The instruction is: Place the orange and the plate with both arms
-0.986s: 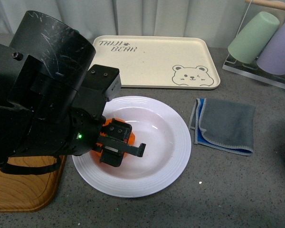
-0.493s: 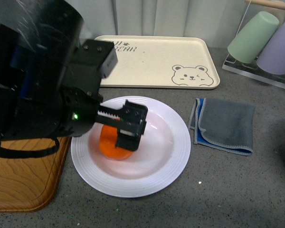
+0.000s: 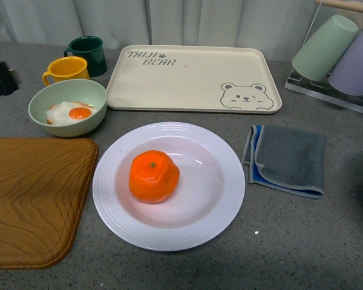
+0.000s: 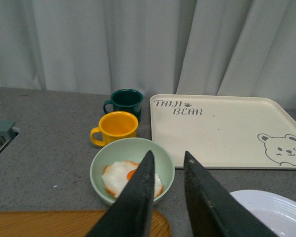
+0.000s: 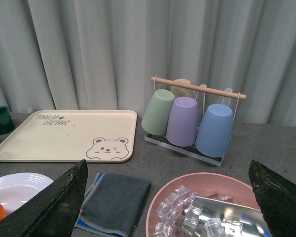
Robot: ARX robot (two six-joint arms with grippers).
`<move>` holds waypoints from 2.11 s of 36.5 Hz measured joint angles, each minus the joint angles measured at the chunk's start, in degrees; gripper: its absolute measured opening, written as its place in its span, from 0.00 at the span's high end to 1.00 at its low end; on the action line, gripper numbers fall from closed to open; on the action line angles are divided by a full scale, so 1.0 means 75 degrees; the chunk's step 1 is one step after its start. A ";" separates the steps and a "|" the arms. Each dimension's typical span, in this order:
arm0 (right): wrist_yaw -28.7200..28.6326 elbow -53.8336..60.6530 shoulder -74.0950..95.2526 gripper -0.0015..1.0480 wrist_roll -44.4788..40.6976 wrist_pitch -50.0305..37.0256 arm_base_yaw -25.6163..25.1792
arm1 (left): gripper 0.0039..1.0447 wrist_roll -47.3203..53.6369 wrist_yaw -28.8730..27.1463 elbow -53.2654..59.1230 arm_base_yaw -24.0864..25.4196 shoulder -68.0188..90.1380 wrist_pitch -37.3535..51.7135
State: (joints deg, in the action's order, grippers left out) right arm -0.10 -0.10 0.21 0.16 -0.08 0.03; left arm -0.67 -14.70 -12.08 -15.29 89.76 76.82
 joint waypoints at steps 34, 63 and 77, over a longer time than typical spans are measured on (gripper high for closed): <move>0.0000 0.0000 0.0000 0.09 -0.0003 0.0000 0.0000 | 0.97 0.0035 0.1938 0.1451 0.2011 -0.6784 -0.5193; 0.0000 0.0000 0.0000 0.09 -0.0003 0.0000 0.0000 | 0.97 0.0038 0.1967 0.1454 0.2020 -1.1401 -0.9850; 0.1393 -0.0283 0.1209 0.09 -0.1798 -0.0111 0.0761 | 0.67 0.0035 0.1958 0.1454 0.2020 -1.1937 -1.0226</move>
State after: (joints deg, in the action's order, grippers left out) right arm 10.35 -2.22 9.28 -13.32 -0.91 5.74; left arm -0.40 -0.01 -1.17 -0.14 0.23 0.12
